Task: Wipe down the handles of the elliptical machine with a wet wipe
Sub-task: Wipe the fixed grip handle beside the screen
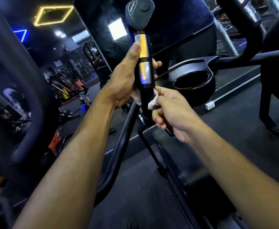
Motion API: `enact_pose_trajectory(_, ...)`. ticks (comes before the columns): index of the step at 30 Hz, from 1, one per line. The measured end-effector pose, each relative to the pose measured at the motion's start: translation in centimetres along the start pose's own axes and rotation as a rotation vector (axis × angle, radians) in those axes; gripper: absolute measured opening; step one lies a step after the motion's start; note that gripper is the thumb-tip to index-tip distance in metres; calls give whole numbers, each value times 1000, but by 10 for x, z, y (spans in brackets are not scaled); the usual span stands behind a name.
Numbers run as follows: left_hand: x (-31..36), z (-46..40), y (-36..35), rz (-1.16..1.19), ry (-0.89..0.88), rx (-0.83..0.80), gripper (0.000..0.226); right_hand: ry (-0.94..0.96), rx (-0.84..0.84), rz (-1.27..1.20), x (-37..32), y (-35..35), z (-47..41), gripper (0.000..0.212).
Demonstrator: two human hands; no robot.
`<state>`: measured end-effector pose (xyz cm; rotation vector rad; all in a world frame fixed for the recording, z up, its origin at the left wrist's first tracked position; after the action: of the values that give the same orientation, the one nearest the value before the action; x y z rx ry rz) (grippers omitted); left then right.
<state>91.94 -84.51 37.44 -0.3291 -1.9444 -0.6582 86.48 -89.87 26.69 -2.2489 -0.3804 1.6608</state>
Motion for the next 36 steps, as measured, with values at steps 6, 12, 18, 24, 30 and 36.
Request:
enact_pose_trajectory(6,2,1,-2,44,-16,-13,54,184,140,300,18,14,-2,34)
enact_pose_trajectory(12,1,0,-3,57,-25,-25,57,205,-25,329,51,22,-38,44)
enact_pose_trajectory(18,1,0,-3,60,-27,-54,56,494,-105,643,30,14,-48,72)
enact_pose_trajectory(24,3,3,-3,36,-10,-58,47,302,36,362,42,8,-25,57)
enact_pose_trajectory(30,2,2,-2,8,2,-49,35,-12,-12,-42,28,-6,-1,40)
enact_pose_trajectory(36,0,1,-1,-61,15,-70,43,39,148,-39,0,1,13,46)
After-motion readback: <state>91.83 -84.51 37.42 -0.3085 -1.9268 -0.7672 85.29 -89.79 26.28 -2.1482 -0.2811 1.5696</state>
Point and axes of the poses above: each hand's wrist, its own z-axis away from the middle knuckle, its own y-axis out of the back of the hand, x = y × z, the point moved 9 cm from there along -z, towards the middle knuckle, and after that the axes turned 1 degree about -z, right-handed, at the moved point
